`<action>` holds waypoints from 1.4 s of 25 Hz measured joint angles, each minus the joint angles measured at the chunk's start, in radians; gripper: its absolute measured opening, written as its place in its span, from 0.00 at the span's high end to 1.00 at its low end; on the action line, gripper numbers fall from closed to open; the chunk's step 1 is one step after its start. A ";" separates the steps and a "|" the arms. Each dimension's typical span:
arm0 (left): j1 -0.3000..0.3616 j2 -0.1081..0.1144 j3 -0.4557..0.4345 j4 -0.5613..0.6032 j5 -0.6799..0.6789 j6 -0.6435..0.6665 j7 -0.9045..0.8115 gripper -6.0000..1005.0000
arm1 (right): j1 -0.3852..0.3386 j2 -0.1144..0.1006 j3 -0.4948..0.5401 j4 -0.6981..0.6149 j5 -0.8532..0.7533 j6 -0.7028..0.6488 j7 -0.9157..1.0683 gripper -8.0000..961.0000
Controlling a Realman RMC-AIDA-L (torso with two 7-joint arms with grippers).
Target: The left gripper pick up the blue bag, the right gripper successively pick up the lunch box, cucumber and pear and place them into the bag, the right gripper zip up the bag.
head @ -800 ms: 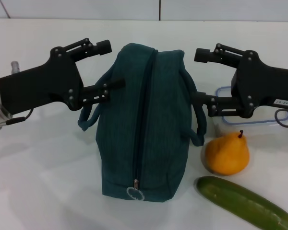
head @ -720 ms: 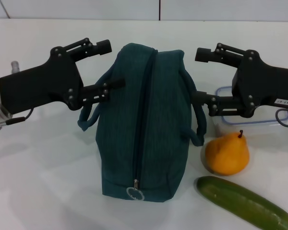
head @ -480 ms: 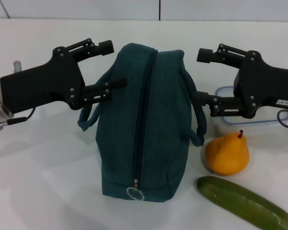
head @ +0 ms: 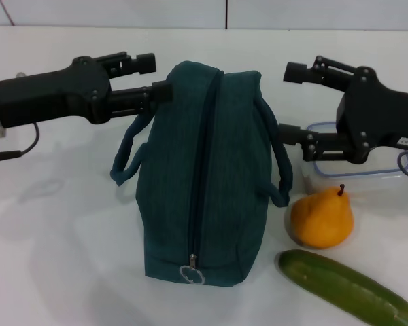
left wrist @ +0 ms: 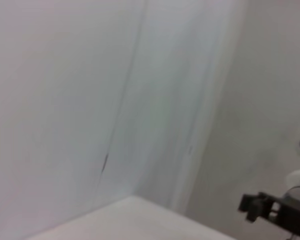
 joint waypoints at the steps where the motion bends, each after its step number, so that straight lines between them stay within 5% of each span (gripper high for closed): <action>1: 0.000 0.000 0.000 0.019 0.021 -0.011 -0.046 0.23 | -0.001 0.000 0.005 0.000 0.000 -0.002 0.000 0.10; 10: -0.020 -0.012 0.005 0.051 0.127 -0.027 -0.184 0.24 | -0.004 -0.001 0.012 -0.002 -0.003 -0.009 0.001 0.10; 27: -0.027 -0.040 0.000 0.039 0.162 -0.090 -0.123 0.26 | -0.022 0.008 0.013 -0.002 -0.004 -0.020 0.001 0.10; 35: -0.022 -0.057 0.005 0.024 0.184 -0.158 -0.031 0.41 | -0.062 0.026 0.014 0.016 -0.003 -0.007 -0.003 0.10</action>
